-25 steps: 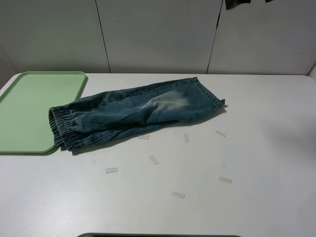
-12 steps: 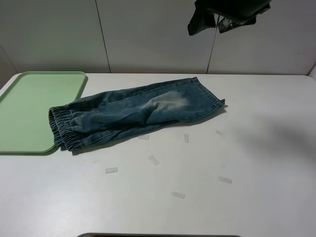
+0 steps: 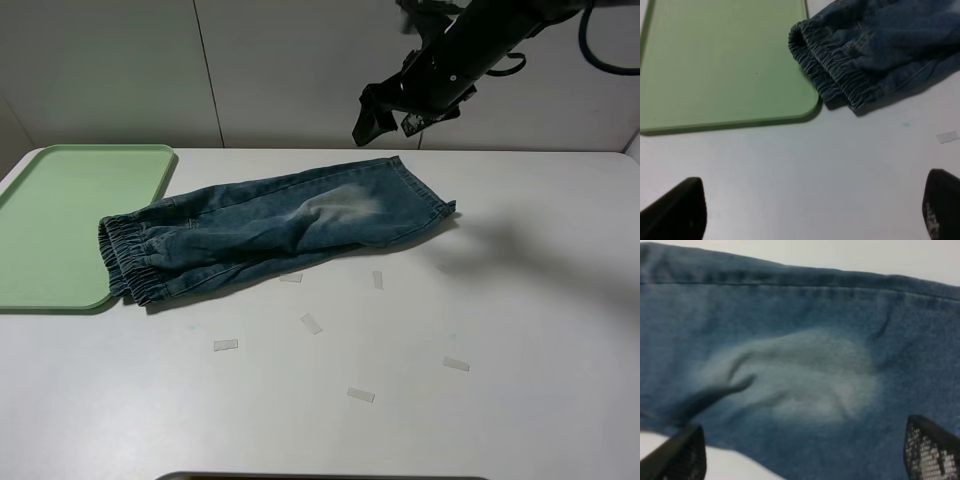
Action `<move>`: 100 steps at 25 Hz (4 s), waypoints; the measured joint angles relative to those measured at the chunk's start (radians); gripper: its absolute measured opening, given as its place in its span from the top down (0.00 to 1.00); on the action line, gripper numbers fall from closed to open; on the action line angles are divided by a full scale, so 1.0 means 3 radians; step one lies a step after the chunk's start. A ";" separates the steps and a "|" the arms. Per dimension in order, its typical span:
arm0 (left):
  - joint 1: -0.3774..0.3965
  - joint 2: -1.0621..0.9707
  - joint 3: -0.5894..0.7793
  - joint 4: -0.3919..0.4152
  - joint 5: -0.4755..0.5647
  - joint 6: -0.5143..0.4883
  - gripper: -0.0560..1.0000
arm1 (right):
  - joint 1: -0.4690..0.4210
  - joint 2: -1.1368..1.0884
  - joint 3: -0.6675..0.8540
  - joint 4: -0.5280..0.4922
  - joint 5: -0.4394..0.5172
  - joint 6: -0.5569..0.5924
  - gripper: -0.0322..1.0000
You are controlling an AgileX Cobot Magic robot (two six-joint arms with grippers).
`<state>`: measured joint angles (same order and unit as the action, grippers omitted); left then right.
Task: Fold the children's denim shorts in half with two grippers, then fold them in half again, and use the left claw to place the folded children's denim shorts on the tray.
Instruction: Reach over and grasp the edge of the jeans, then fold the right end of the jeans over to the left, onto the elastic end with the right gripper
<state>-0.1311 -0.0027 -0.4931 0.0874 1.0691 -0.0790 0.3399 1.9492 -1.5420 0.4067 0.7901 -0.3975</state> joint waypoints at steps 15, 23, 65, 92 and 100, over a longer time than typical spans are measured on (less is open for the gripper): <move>0.0000 0.0000 0.0000 0.0000 -0.0021 0.0000 0.14 | -0.0349 0.0964 -0.0709 -0.0495 -0.0207 0.0195 0.30; 0.0000 0.0000 0.0000 0.0000 -0.0021 0.0000 0.14 | -0.0388 0.1413 -0.1092 -0.0454 -0.0239 0.0205 0.30; 0.0000 0.0000 0.0000 0.0000 -0.0021 0.0000 0.14 | -0.0271 0.1555 -0.0927 -0.0228 0.0079 0.0229 0.98; 0.0000 0.0000 0.0000 0.0000 -0.0021 0.0000 0.14 | -0.0775 0.0653 -0.0123 -0.2467 -0.0096 0.2273 0.98; 0.0000 0.0000 0.0000 0.0000 -0.0021 0.0000 0.14 | -0.0367 0.0391 -0.0123 -0.2456 0.0096 0.2299 0.98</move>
<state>-0.1311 -0.0027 -0.4931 0.0874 1.0627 -0.0790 0.2299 2.0666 -1.5790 -0.3301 0.8189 0.2921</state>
